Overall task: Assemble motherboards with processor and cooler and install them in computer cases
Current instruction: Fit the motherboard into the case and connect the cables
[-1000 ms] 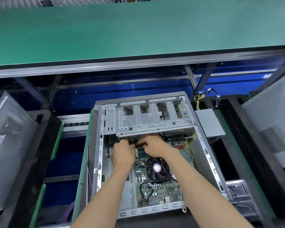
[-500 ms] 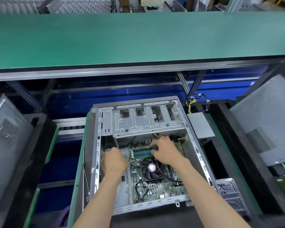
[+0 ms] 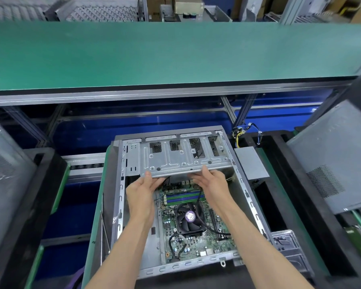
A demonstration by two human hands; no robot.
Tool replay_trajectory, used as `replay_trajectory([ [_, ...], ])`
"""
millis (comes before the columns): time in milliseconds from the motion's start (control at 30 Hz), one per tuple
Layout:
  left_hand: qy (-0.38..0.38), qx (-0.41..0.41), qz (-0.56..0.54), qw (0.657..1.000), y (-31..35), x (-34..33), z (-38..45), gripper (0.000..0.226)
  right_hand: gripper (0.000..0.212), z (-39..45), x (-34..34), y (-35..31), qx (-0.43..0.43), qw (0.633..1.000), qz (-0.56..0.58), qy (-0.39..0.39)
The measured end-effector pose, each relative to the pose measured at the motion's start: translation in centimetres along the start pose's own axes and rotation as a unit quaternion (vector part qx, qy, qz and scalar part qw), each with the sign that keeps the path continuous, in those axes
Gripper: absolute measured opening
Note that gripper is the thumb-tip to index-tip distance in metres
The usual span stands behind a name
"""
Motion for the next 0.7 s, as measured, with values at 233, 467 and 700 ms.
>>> replay_trajectory([
  [233, -0.013, 0.0, 0.075, 0.997, 2.0, -0.4, 2.6, 0.022, 0.031, 2.4, -0.7, -1.2, 0.003, 0.998, -0.069, -0.015],
  [467, -0.097, 0.05, 0.408, 0.907, -0.6, 0.0, 1.8, 0.026, 0.035, 0.5, 0.6, -0.9, 0.006, 0.862, -0.495, -0.11],
  [700, -0.149, 0.075, 0.498, 0.851, -1.7, -0.6, 1.6, 0.021, 0.093, -1.5, -1.8, 0.9, -0.029, 0.724, -0.629, -0.283],
])
Point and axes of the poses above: each hand's wrist, its own z-axis towards the middle knuckle, its own x-axis out of the back of the hand, y = z × x, the point moved 5 cm from there along z, towards the middle knuckle, and after that the axes turned 9 degrees about -y, right-handed, at the moved point
